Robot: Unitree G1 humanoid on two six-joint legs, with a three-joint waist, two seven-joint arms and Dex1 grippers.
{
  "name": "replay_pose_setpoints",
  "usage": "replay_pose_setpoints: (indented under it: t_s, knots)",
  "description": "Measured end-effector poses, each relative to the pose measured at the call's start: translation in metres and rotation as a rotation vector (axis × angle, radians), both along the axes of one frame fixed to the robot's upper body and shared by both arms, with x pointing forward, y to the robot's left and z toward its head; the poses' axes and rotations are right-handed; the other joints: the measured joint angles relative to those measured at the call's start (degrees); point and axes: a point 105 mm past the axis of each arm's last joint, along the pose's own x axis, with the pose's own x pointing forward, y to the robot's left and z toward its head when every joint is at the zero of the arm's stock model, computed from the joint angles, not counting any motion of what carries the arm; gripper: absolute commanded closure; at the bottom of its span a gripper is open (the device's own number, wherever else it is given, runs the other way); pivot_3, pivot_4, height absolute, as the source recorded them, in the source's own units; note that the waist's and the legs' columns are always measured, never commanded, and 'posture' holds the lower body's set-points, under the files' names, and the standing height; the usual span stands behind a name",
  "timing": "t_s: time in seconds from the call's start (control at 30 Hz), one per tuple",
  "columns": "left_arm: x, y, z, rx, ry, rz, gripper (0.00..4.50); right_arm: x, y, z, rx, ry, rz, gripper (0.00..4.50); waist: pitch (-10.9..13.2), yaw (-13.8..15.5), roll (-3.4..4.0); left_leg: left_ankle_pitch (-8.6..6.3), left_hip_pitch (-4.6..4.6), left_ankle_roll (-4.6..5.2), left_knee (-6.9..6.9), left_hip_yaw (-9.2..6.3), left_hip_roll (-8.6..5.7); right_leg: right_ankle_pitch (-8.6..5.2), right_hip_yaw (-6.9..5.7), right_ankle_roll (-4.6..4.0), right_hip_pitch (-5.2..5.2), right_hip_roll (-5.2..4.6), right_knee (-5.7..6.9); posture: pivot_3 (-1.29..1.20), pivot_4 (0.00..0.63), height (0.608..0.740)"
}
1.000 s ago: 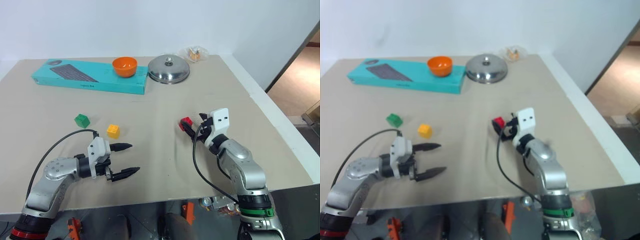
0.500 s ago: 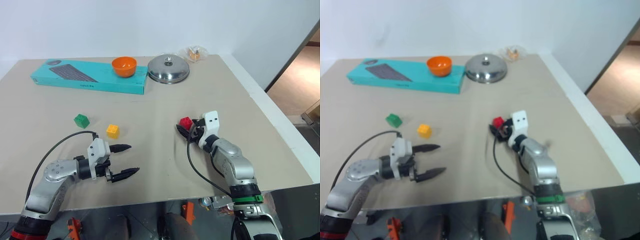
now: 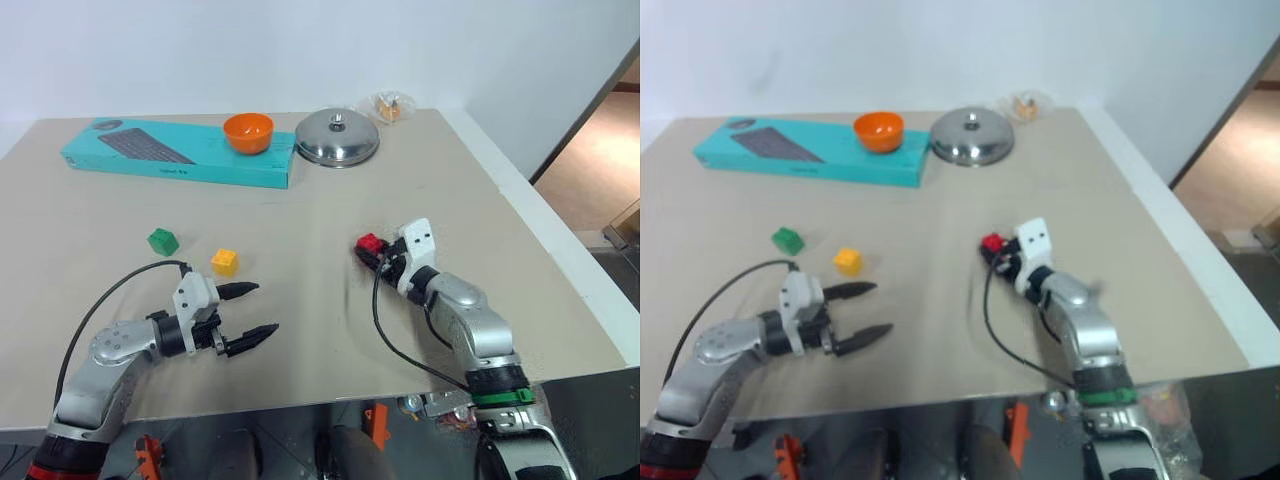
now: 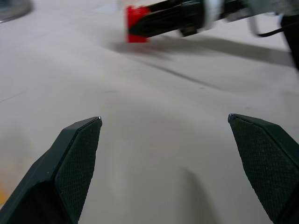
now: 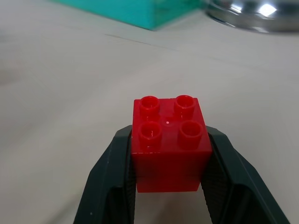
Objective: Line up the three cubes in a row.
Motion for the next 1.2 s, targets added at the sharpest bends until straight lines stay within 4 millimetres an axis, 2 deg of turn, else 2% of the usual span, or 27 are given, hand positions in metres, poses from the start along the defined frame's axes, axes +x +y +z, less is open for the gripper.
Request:
replay_pose_setpoints:
  t_s: [0.2, 0.33, 0.53, 0.7, 0.97, 1.2]
  knots:
    - [0.005, 0.018, -0.007, -0.027, 0.037, 0.162, 0.0, -0.05, 0.056, 0.012, -0.116, -0.016, 0.496, 3.24, 0.0, 0.01, 0.0, 0.0, 0.02, 0.0, 0.0, -0.03, 0.04, 0.01, -0.09, -0.02, 0.0, 0.09, 0.01, 0.0, 0.15, 0.74]
    - [-0.003, 0.016, -0.009, -0.029, 0.043, 0.156, 0.0, -0.059, 0.073, 0.018, -0.153, -0.023, 0.651, 3.24, 0.0, 0.08, 0.0, 0.0, 0.01, 0.0, 0.02, -0.03, 0.03, 0.03, -0.08, -0.05, 0.01, 0.02, 0.01, 0.0, 0.15, 0.74]
    - [-0.018, 0.016, -0.013, -0.007, 0.067, 0.101, 0.0, -0.045, 0.078, 0.01, -0.178, 0.006, 0.695, 3.24, -0.01, 0.07, -0.01, 0.0, 0.0, 0.0, 0.04, 0.02, 0.0, 0.03, -0.01, -0.07, 0.0, 0.0, 0.0, 0.0, 0.15, 0.74]
    - [-0.038, 0.016, -0.014, 0.066, 0.048, -0.04, 0.0, -0.044, 0.078, -0.002, -0.19, 0.05, 0.739, 3.24, 0.01, 0.09, 0.01, 0.0, 0.0, 0.0, -0.01, 0.0, 0.02, 0.01, -0.06, -0.18, -0.02, 0.02, 0.0, 0.0, 0.15, 0.74]
    - [-0.037, 0.012, -0.005, 0.084, -0.022, -0.105, 0.0, -0.043, 0.079, -0.007, -0.187, 0.069, 0.766, 3.24, 0.01, 0.1, 0.01, 0.0, 0.0, 0.0, 0.01, 0.01, 0.03, 0.06, -0.06, -0.22, -0.02, 0.04, 0.0, 0.0, 0.15, 0.74]
    - [-0.036, 0.011, -0.005, 0.091, -0.024, -0.105, 0.0, -0.038, 0.081, -0.014, -0.191, 0.065, 0.765, 3.24, 0.01, 0.09, 0.01, 0.0, 0.0, 0.0, 0.0, 0.01, 0.04, 0.06, -0.06, -0.22, -0.03, 0.07, 0.0, 0.0, 0.15, 0.74]
